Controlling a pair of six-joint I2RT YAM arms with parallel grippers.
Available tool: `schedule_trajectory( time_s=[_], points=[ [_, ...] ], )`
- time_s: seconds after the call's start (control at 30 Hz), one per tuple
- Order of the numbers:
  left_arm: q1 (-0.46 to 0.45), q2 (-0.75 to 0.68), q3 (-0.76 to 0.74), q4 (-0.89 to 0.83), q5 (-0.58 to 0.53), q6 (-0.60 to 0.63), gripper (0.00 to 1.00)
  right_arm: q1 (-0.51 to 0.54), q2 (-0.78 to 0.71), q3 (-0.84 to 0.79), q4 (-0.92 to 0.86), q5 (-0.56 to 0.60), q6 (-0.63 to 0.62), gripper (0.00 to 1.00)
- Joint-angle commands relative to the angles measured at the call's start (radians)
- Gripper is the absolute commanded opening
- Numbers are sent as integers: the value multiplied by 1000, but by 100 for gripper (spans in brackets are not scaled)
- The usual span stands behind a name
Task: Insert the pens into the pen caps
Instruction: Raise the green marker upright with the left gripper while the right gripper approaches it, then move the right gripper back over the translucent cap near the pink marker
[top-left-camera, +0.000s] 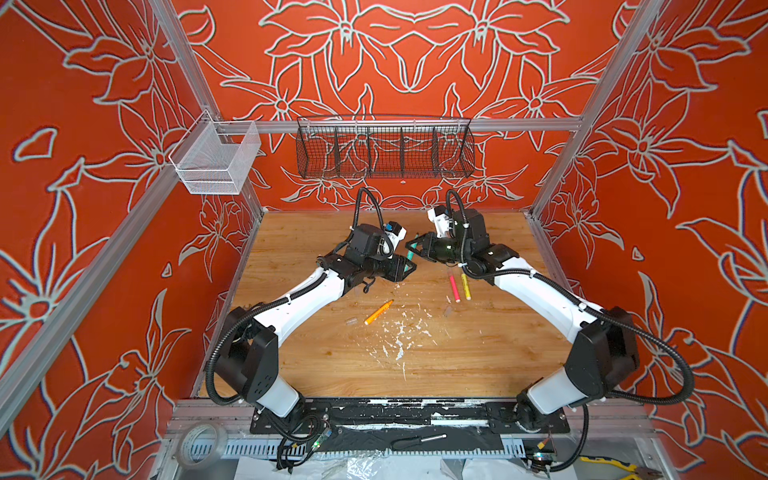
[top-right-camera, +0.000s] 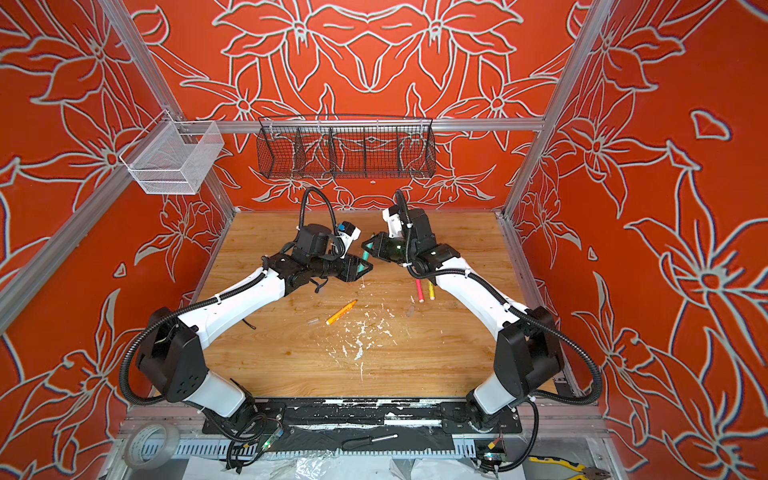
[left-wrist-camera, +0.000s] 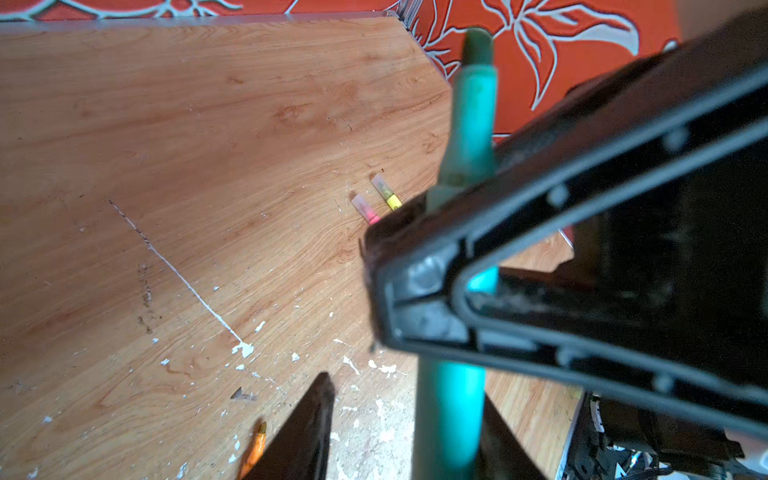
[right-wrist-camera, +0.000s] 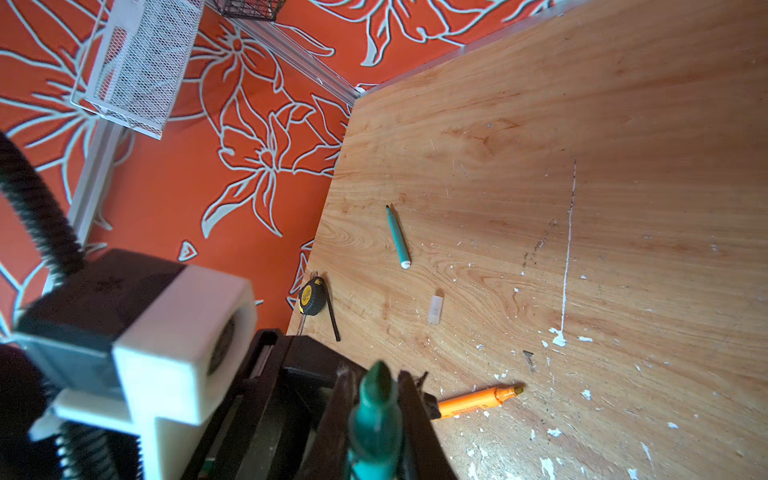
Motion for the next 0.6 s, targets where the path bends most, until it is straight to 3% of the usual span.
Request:
schedule_trajectory(
  time_s=[0.0, 0.2, 0.37, 0.47, 0.57],
  points=[
    [5, -2, -1, 24, 30, -14, 30, 6, -24, -17, -6, 2, 5, 0],
    [8, -16, -17, 55, 34, -28, 0, 6, -44, -40, -3, 15, 4, 0],
    [8, -33, -25, 46, 14, -10, 0, 4, -66, -28, -17, 28, -7, 0],
    [7, -46, -31, 49, -6, 12, 0, 6, -96, -10, -64, 55, -24, 29],
    [7, -63, -33, 56, -33, 35, 0, 4, -147, 3, -126, 99, -50, 37]
  ],
)
